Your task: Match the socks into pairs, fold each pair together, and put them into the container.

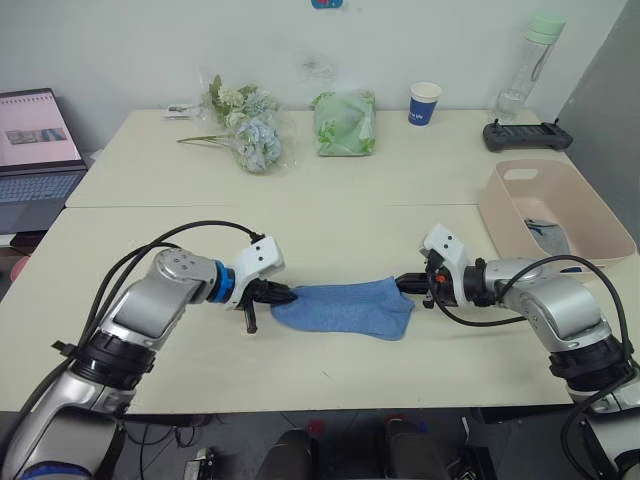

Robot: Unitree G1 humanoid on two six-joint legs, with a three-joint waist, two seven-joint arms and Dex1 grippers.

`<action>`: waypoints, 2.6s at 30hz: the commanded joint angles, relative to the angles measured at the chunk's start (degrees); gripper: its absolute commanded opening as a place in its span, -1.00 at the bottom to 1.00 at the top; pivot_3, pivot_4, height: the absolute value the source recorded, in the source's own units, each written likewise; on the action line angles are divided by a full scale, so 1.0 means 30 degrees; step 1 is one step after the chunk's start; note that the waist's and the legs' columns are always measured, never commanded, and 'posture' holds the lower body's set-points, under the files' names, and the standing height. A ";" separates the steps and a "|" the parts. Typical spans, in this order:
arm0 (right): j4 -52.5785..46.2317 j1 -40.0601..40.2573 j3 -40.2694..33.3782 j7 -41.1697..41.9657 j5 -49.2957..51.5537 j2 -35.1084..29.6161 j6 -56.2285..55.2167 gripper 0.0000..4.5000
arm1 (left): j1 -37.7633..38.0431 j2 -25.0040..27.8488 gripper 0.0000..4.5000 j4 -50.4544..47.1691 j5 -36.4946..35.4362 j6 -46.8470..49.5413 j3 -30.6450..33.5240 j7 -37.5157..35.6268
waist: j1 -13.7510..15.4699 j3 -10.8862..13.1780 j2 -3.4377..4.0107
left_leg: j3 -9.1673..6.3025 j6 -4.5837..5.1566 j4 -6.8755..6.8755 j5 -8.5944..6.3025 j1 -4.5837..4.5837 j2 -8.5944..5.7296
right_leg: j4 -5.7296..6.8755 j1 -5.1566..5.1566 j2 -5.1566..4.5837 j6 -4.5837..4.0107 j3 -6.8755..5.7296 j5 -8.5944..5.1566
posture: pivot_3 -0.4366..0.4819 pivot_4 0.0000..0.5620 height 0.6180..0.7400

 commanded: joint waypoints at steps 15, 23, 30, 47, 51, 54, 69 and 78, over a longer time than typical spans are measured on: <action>-0.0746 0.0400 -0.0791 -0.0085 -0.0110 -0.0436 -0.0497 -0.56 | -0.1031 -0.0838 -0.45 0.1251 0.1326 -0.1511 -0.0018 -0.0399 | -0.0010 0.0000 0.0000 | -0.0005 -0.0002 0.0020 0.0002 -0.0030 -0.0003 | 0.0014 -0.0029 -0.0001 0.0001 -0.0002 0.0001 | -0.05 -0.47 1.00; 0.0012 -0.0145 -0.3126 -0.0336 0.0457 -0.0999 -0.0510 0.70 | -0.0248 -0.0418 0.71 0.1036 0.0681 -0.3255 0.2613 0.0501 | -0.0025 -0.0001 0.0000 | -0.0010 -0.0006 0.0037 0.0004 -0.0085 -0.0004 | 0.0020 -0.0081 -0.0006 -0.0001 -0.0004 0.0002 | -0.05 -0.47 1.00; -0.2013 0.1122 -0.3125 0.1482 0.1994 -0.1986 0.0222 0.85 | 0.2491 -0.0853 0.99 -0.1374 -0.1364 -0.3777 0.5354 0.0908 | -0.0035 -0.0001 0.0001 | -0.0014 -0.0004 0.0032 0.0003 -0.0096 0.0005 | 0.0014 -0.0087 -0.0016 -0.0001 -0.0002 0.0003 | -0.05 -0.47 1.00; -0.0978 0.2409 0.1680 -0.0328 -0.4042 0.2309 -1.0502 -0.36 | 0.4537 -0.4154 -0.14 -0.3062 -0.0340 -0.6852 0.3008 0.2955 | 0.0004 -0.0008 -0.0003 | -0.0018 -0.0011 0.0056 0.0007 -0.0097 -0.0011 | 0.0024 -0.0077 -0.0021 -0.0003 -0.0007 0.0008 | -0.05 -0.47 1.00; 0.0367 0.2767 0.2581 0.0097 -0.5145 0.2376 -1.1626 -0.99 | 0.4449 -0.4504 -0.74 -0.1647 0.0836 -0.7201 0.2194 0.3506 | -0.0007 -0.0009 -0.0001 | -0.0016 -0.0011 0.0051 0.0008 -0.0090 -0.0007 | 0.0025 -0.0080 -0.0009 -0.0003 -0.0008 0.0008 | -0.05 -0.47 1.00; 0.2236 0.3245 0.2820 0.0061 -0.6479 0.1722 -1.2845 -1.00 | 0.4535 -0.4242 -0.99 -0.0079 0.1604 -0.7400 0.1930 0.3614 | -0.0009 -0.0021 -0.0003 | -0.0009 -0.0011 0.0040 0.0007 -0.0058 -0.0007 | 0.0023 -0.0059 0.0003 -0.0003 -0.0006 0.0008 | -0.05 -0.47 1.00; -0.1753 0.4303 -0.2350 0.1607 0.0058 0.0200 -0.7239 -0.92 | 0.5529 -0.3113 -0.92 -0.2468 -0.2570 -0.4186 0.5930 0.3304 | -0.0017 -0.0031 -0.0009 | 0.0001 -0.0002 0.0004 0.0001 0.0075 0.0016 | 0.0014 0.0052 -0.0003 0.0002 0.0025 0.0005 | -0.05 -0.47 1.00; -0.1661 0.4579 -0.3209 -0.1070 -0.0100 0.0519 -0.4453 0.36 | 0.6778 -0.2956 0.26 -0.2767 -0.4153 -0.1418 0.7965 0.4651 | 0.0015 -0.0031 -0.0009 | 0.0005 -0.0002 -0.0013 0.0001 0.0075 0.0010 | 0.0007 0.0050 -0.0007 0.0002 0.0026 0.0005 | -0.05 -0.47 1.00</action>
